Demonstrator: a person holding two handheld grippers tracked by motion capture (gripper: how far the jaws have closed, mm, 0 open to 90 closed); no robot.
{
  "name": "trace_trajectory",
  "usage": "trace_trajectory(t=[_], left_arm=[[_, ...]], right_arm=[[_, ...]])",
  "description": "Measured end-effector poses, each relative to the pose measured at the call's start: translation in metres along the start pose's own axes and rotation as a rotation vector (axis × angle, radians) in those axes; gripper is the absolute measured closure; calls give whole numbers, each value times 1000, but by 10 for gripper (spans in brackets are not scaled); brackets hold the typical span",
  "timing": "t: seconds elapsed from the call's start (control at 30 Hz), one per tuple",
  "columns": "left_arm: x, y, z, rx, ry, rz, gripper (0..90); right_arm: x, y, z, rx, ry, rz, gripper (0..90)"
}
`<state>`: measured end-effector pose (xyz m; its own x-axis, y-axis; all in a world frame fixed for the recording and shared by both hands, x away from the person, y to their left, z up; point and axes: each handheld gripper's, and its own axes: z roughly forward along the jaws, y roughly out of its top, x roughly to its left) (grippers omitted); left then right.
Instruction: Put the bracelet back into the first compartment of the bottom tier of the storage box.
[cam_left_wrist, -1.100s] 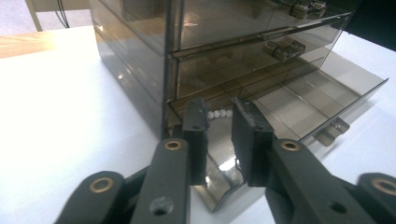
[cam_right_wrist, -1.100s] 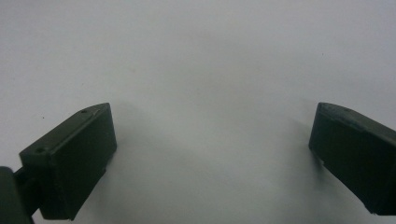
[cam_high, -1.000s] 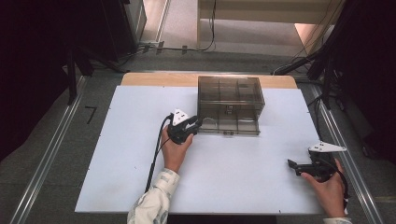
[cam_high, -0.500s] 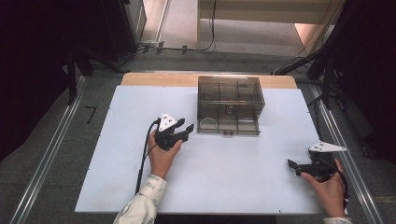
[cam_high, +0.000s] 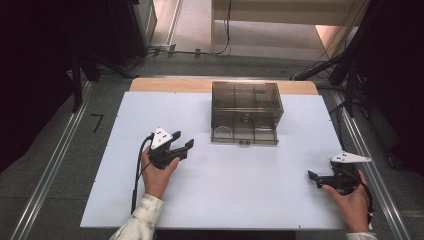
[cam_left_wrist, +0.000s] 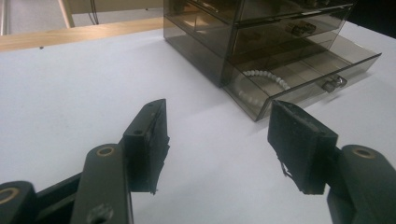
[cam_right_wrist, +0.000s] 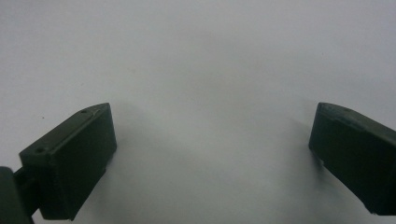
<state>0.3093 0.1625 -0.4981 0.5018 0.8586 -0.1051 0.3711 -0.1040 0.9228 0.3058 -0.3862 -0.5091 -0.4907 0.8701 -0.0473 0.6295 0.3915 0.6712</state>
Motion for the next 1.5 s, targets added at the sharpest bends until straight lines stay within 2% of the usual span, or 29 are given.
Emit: trace_trajectory(t=[0.47, 0.67, 1.2, 1.5], left_arm=[[15, -9, -20, 4, 45, -19, 357], [20, -12, -28, 9, 60, -21, 307], [25, -17, -39, 38, 68, -15, 190], [33, -21, -51, 29, 76, -28, 164]], right_arm=[[0, 0, 0, 1, 0, 0, 0], [0, 0, 0, 1, 0, 0, 0], [0, 0, 0, 1, -2, 0, 0], [0, 0, 0, 1, -1, -1, 0]])
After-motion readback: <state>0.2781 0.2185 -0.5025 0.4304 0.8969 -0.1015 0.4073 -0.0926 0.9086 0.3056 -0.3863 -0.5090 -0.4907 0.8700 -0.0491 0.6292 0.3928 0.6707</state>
